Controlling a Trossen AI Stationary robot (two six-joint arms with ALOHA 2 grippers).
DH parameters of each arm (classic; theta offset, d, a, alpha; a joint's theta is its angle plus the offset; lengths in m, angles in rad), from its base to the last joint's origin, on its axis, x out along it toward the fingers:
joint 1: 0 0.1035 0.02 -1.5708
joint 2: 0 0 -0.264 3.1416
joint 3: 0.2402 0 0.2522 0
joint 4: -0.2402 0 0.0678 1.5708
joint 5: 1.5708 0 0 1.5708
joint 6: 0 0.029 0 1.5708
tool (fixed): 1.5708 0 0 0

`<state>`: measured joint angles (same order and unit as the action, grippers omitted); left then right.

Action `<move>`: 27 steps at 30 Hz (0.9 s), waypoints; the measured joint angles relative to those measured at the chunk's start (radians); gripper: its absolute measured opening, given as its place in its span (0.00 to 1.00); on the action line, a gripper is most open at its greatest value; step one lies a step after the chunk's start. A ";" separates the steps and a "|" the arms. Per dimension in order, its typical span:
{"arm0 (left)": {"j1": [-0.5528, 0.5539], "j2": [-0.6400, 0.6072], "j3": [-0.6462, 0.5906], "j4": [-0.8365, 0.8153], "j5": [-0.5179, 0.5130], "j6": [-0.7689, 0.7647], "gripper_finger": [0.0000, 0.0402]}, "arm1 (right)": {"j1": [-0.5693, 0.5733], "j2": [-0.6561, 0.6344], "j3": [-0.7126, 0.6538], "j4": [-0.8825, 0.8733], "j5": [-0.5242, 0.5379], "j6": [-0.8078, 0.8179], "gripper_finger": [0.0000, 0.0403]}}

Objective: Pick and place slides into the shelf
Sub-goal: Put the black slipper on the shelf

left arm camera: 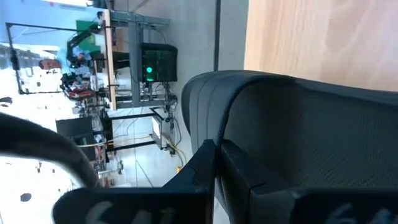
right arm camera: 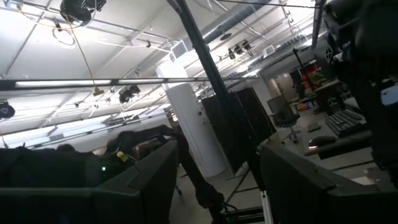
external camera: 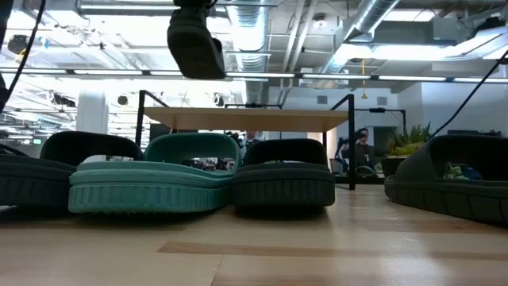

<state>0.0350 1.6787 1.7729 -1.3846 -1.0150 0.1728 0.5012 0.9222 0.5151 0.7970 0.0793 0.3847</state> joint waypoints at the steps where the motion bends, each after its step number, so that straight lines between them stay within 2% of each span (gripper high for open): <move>1: 0.013 0.000 0.000 0.005 0.012 0.009 0.00 | 0.001 0.000 0.000 0.000 0.000 0.000 0.53; 11: 0.098 0.000 -0.052 0.017 0.076 0.053 0.00 | 0.003 0.000 0.000 -0.001 0.000 0.000 0.53; 18: 0.118 0.000 -0.108 0.131 0.087 0.138 0.00 | 0.003 0.000 0.000 -0.005 0.000 0.000 0.53; 27: 0.157 0.001 -0.143 0.154 0.089 0.174 0.00 | 0.003 0.000 0.000 -0.005 0.000 0.008 0.53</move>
<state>0.1918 1.6798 1.6302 -1.2305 -0.9259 0.3467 0.5041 0.9222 0.5148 0.7921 0.0795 0.3923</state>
